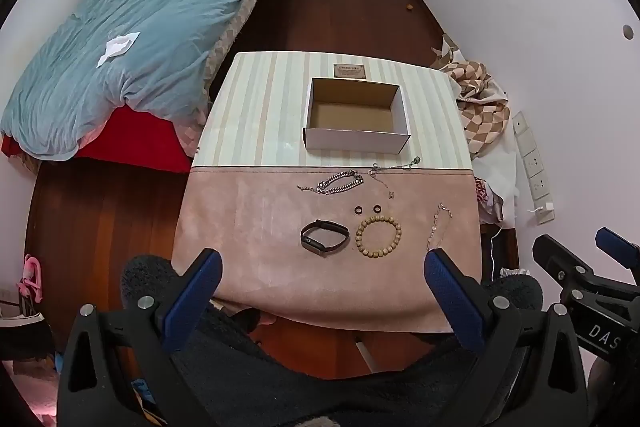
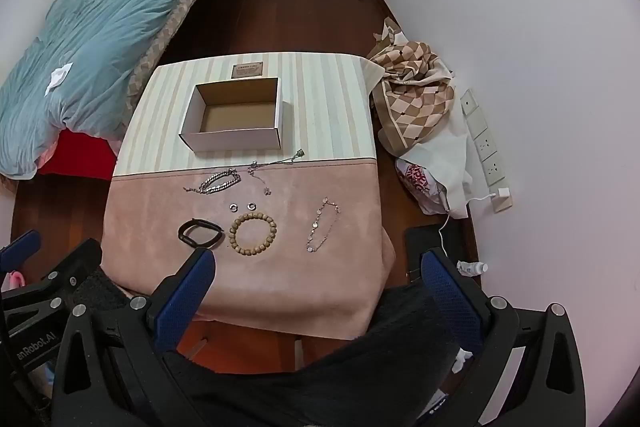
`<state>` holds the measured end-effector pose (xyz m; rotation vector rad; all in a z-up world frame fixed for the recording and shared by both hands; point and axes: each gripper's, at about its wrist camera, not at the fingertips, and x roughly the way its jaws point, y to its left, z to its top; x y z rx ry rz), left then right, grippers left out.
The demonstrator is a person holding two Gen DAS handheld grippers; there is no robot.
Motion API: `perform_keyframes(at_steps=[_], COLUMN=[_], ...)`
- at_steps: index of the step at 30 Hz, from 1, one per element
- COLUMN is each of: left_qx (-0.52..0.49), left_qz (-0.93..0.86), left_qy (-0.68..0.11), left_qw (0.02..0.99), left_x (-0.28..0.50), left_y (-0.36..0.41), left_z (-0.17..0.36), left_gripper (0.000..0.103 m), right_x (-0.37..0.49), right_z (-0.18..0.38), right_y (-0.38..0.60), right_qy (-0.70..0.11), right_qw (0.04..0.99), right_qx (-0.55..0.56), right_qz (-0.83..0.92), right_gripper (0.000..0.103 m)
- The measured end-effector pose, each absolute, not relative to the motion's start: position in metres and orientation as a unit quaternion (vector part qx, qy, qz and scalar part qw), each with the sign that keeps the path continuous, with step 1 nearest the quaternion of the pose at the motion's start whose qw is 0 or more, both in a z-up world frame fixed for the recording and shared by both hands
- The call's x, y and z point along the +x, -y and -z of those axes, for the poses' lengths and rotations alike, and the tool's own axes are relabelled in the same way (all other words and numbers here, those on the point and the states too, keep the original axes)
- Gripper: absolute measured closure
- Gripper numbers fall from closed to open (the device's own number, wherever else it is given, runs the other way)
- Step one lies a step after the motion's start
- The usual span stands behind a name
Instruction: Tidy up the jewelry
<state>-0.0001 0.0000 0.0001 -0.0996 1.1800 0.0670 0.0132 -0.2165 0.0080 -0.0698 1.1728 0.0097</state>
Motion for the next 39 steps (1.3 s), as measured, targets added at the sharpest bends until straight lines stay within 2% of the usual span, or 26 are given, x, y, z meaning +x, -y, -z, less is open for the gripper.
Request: perform_keyframes(at_steps=[39], left_qx=[-0.047], left_qz=[-0.03], left_qy=[-0.544], left_qw=[0.837], left_x=[0.0], left_y=[-0.004], left_z=[-0.012], left_gripper=[0.0], right_x=[0.012], right_z=[-0.019], right_y=[0.213], right_qy=[-0.542], right_qw=[0.84], right_qx=[-0.041], right_qz=[-0.013], right_gripper=[0.0])
